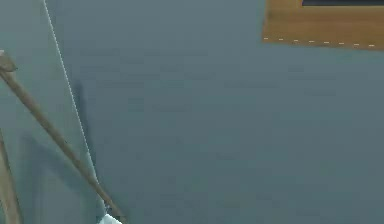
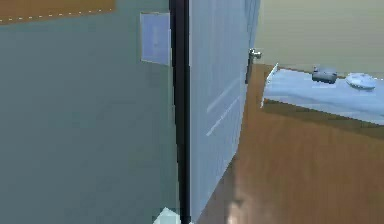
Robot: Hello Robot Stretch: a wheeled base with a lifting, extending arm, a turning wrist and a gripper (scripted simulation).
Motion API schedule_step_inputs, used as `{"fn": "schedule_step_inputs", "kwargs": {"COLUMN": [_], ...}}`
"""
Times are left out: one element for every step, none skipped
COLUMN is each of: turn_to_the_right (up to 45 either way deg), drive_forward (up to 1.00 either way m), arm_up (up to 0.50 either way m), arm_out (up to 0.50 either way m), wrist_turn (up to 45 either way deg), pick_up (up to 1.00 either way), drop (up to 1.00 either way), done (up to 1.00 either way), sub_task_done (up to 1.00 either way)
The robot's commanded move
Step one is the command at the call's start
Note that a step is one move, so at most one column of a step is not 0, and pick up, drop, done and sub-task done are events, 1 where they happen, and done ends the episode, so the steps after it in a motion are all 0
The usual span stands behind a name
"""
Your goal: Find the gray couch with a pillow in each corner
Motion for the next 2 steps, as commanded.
{"fn": "schedule_step_inputs", "kwargs": {"turn_to_the_right": [-45.0,-45.0], "drive_forward": [0.0,0.0], "arm_up": [0.0,0.0], "arm_out": [0.0,0.0], "wrist_turn": [0.0,0.0], "pick_up": [0.0,0.0], "drop": [0.0,0.0], "done": [0.0,0.0], "sub_task_done": [0.0,0.0]}}
